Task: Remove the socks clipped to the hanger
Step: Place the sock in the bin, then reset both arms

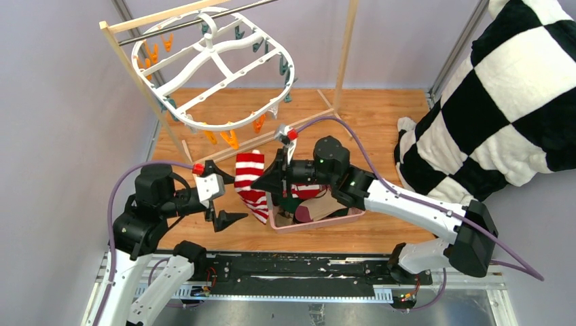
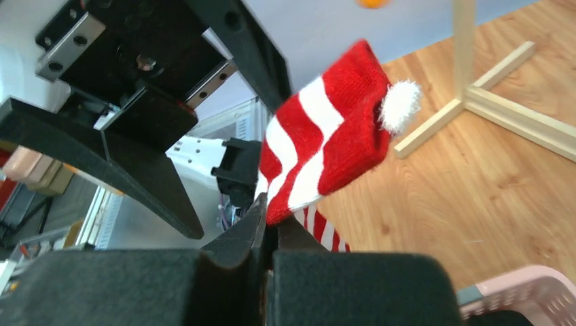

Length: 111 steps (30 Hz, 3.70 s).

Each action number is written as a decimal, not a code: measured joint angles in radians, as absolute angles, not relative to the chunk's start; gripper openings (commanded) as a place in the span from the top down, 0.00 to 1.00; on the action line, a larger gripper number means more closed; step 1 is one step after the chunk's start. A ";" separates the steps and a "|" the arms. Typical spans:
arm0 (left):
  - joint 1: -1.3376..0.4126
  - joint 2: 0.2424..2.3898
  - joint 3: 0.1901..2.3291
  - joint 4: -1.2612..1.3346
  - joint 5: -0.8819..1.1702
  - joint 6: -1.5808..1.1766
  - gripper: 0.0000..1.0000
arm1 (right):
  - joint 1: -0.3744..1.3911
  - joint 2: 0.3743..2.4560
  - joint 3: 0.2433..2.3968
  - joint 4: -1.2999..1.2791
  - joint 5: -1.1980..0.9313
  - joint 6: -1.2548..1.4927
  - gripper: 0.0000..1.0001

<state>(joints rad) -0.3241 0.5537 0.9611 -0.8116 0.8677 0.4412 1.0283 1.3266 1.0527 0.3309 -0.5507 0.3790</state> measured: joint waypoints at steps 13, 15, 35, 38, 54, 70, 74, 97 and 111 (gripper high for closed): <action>-0.323 0.660 0.961 -0.813 0.563 0.412 0.00 | 0.822 1.057 0.838 0.053 -0.337 0.330 1.00; -0.315 0.704 0.961 -0.813 0.509 0.420 0.00 | 0.804 1.058 0.774 -0.004 -0.262 0.313 1.00; 0.181 0.979 0.798 -0.754 0.474 0.588 0.00 | 0.710 1.073 0.916 -0.405 -0.089 0.299 0.29; 0.220 1.008 0.780 -0.739 0.501 0.596 0.00 | 0.704 1.044 0.972 -0.426 -0.134 0.305 0.35; 0.340 1.040 0.676 -0.588 0.556 0.544 0.00 | 0.628 1.304 0.768 -0.135 -0.310 0.393 0.02; 0.273 1.181 0.540 0.017 0.553 0.150 0.00 | 0.385 0.900 0.787 -0.123 0.327 0.236 0.00; 0.196 1.270 0.506 0.205 0.512 0.087 0.00 | 0.258 0.892 0.550 0.021 0.472 0.148 0.00; 0.078 1.389 0.112 1.122 0.262 0.013 0.00 | 0.142 1.401 0.121 1.177 0.445 -0.107 0.00; 0.031 1.377 0.189 1.103 0.185 0.035 0.00 | 0.064 1.390 0.223 1.002 0.270 -0.071 0.00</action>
